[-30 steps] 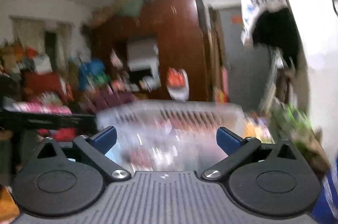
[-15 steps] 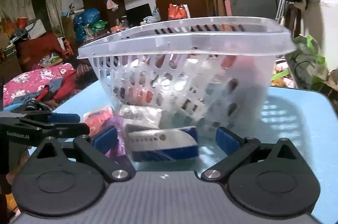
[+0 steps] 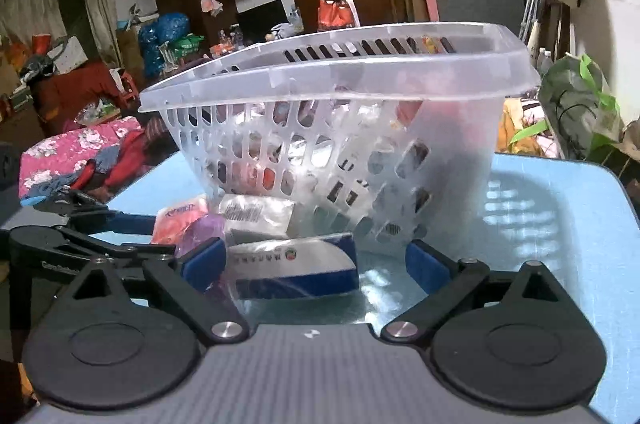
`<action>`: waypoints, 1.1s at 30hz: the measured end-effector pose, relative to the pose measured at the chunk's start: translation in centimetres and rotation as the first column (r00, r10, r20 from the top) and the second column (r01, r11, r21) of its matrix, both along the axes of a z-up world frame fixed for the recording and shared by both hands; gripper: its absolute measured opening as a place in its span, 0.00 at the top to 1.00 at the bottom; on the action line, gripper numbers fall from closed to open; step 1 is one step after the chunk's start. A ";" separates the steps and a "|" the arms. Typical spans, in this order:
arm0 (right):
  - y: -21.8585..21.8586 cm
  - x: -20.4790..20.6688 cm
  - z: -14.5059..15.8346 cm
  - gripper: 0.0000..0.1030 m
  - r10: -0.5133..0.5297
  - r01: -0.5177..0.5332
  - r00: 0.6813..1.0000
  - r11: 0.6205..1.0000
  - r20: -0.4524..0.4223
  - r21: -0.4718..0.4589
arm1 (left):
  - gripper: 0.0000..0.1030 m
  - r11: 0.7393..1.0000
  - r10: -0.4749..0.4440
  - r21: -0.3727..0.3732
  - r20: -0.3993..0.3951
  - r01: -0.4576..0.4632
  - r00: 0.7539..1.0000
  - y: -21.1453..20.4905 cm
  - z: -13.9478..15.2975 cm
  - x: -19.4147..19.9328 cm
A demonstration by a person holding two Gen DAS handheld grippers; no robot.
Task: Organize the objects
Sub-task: 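Grasp the pink tissue pack with the left tool while the right tool grasps a white-and-blue box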
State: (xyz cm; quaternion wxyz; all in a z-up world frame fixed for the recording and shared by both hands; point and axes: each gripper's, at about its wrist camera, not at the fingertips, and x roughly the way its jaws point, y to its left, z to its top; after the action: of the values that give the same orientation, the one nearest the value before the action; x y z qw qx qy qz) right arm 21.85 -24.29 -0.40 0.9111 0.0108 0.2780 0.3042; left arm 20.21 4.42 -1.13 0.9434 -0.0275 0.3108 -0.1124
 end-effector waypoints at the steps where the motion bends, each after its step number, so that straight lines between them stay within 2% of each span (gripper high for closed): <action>1: 0.2 0.1 0.0 0.04 0.007 -0.007 1.000 1.000 -0.001 -0.003 | 0.16 1.000 0.000 0.014 -0.001 0.000 1.000 -0.1 0.0 0.0; 7: 1.4 -0.3 -0.2 0.04 0.077 -0.077 0.997 0.997 -0.004 0.006 | 0.18 0.998 0.004 -0.057 -0.004 -0.004 1.000 2.4 0.4 -1.2; 9: 1.1 -0.3 -0.3 0.04 0.064 -0.064 0.998 0.998 -0.002 0.012 | 0.18 0.998 0.005 -0.061 0.003 -0.005 1.000 2.8 0.6 -1.3; 14: -0.8 0.0 -0.4 0.05 0.015 -0.015 1.000 0.999 -0.017 0.038 | 0.18 0.999 -0.015 -0.039 0.014 0.016 1.000 2.2 0.6 -1.1; 18: -1.2 -0.1 -0.4 0.05 0.002 -0.002 1.000 1.000 -0.009 0.013 | 0.18 1.000 -0.018 -0.019 0.001 0.018 1.000 1.6 0.1 -0.8; 23: -0.2 0.2 -0.4 0.05 0.062 -0.061 0.998 0.998 -0.024 0.023 | 0.18 1.000 -0.023 -0.010 0.008 0.023 1.000 1.5 -0.2 -1.0; 30: 0.5 1.2 -0.3 0.05 0.047 -0.047 0.999 0.999 -0.022 0.004 | 0.18 1.000 -0.021 -0.008 -0.006 0.021 1.000 1.2 -0.1 -0.4; 31: 0.0 1.4 -0.4 0.06 0.039 -0.039 0.999 0.999 -0.030 0.011 | 0.18 1.000 -0.021 -0.003 -0.011 0.021 1.000 1.0 0.0 -0.2; 33: -0.7 1.6 -0.8 0.18 0.041 -0.041 0.998 0.999 -0.050 0.018 | 0.18 1.000 -0.019 0.015 -0.007 0.019 1.000 0.4 0.0 0.2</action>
State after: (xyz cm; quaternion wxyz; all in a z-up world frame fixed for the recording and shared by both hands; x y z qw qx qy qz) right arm 23.42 -24.99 -1.15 0.8972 0.0202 0.2985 0.3247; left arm 20.39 4.84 -1.15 0.9414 -0.0180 0.3151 -0.1191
